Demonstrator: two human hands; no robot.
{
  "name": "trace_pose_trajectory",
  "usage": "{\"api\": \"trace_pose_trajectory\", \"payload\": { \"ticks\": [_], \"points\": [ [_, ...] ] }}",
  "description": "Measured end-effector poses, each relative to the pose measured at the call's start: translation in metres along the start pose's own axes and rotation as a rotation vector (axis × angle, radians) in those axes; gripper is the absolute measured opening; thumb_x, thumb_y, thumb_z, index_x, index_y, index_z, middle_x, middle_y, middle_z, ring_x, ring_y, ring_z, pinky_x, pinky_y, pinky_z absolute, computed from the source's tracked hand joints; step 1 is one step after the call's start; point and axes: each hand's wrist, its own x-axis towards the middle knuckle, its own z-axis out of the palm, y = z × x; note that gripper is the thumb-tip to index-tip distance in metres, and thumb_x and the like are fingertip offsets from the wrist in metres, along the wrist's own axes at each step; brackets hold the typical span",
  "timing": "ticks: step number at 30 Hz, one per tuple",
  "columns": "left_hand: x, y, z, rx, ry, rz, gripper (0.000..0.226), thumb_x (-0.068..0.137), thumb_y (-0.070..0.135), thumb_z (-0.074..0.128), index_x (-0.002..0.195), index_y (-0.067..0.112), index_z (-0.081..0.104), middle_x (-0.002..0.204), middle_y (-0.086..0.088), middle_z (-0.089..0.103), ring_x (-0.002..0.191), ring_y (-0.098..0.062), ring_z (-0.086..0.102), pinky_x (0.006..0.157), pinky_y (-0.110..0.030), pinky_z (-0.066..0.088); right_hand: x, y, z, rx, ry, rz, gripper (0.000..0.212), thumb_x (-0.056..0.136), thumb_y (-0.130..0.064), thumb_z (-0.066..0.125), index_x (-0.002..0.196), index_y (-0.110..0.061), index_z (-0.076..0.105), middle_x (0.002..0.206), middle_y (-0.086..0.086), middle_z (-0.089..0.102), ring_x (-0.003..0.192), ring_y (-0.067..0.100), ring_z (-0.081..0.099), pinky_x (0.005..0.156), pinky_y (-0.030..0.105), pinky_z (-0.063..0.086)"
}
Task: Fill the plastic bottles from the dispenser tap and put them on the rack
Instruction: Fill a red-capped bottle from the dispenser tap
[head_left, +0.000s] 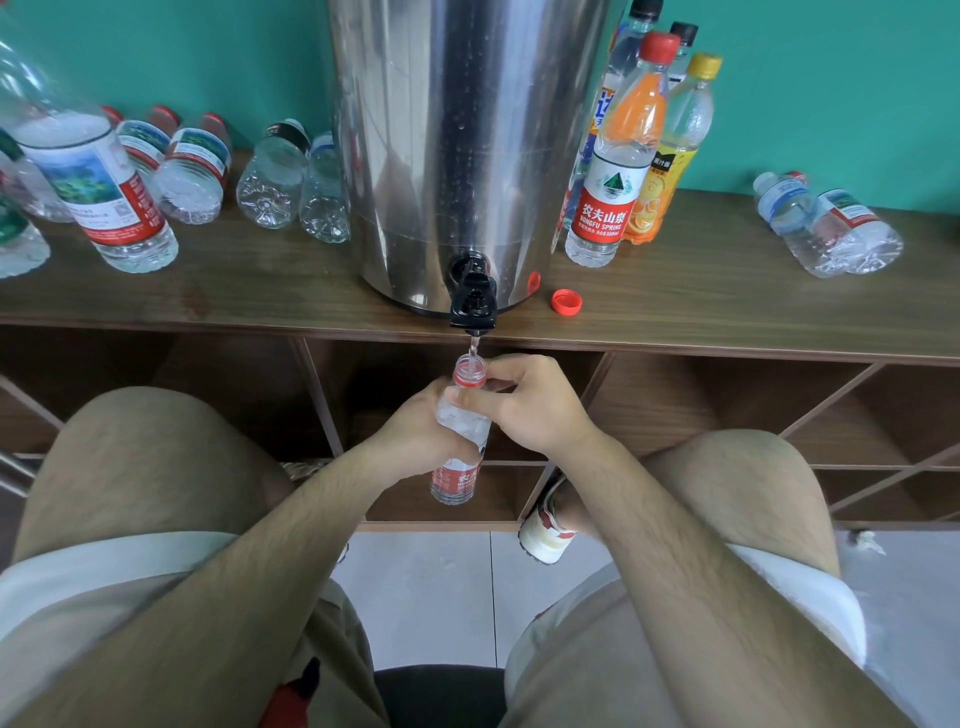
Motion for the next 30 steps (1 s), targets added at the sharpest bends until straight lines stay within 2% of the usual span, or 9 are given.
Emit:
{"api": "trace_pose_trajectory", "payload": {
  "ticks": [5,19,23,27,30],
  "points": [
    [0.000,0.000,0.000,0.013,0.004,0.003,0.078,0.079,0.007,0.087,0.145,0.022,0.048,0.134,-0.003,0.062,0.127,-0.024,0.059,0.111,-0.050,0.050,-0.001,-0.002,-0.001,0.001,-0.001,0.012,0.023,0.087,-0.035,0.084,0.106,-0.021,0.084,0.096,-0.010,0.080,0.091,0.006,0.074,0.084,0.030,0.059],
    [0.004,-0.004,0.000,0.014,0.009,0.034,0.079,0.076,0.007,0.089,0.144,0.022,0.051,0.132,-0.003,0.064,0.124,-0.023,0.061,0.109,-0.049,0.051,-0.001,-0.005,0.001,-0.019,0.011,0.024,0.021,0.087,-0.035,0.084,0.104,-0.022,0.084,0.095,-0.010,0.080,0.090,0.007,0.074,0.088,0.039,0.061],
    [0.006,-0.003,0.001,0.032,0.021,0.056,0.068,0.081,0.007,0.086,0.139,0.018,0.055,0.128,-0.006,0.066,0.120,-0.023,0.063,0.109,-0.046,0.051,-0.002,-0.009,0.000,-0.056,0.013,0.028,0.024,0.089,-0.038,0.081,0.108,-0.024,0.083,0.100,-0.010,0.080,0.093,0.007,0.074,0.089,0.040,0.061],
    [0.008,-0.005,0.000,0.032,0.043,0.075,0.066,0.079,0.009,0.087,0.137,0.020,0.056,0.124,-0.003,0.066,0.117,-0.020,0.064,0.104,-0.041,0.054,-0.003,-0.012,0.001,-0.101,0.024,0.020,0.028,0.090,-0.041,0.079,0.112,-0.024,0.082,0.105,-0.011,0.079,0.097,0.006,0.072,0.091,0.039,0.060],
    [0.011,-0.007,0.001,0.031,0.067,0.087,0.054,0.082,0.013,0.085,0.130,0.018,0.060,0.117,-0.002,0.067,0.111,-0.020,0.065,0.102,-0.043,0.055,-0.006,-0.015,0.002,-0.134,0.035,0.006,0.030,0.092,-0.043,0.076,0.115,-0.023,0.080,0.108,-0.010,0.078,0.100,0.007,0.071,0.093,0.040,0.059]
  ]
}}
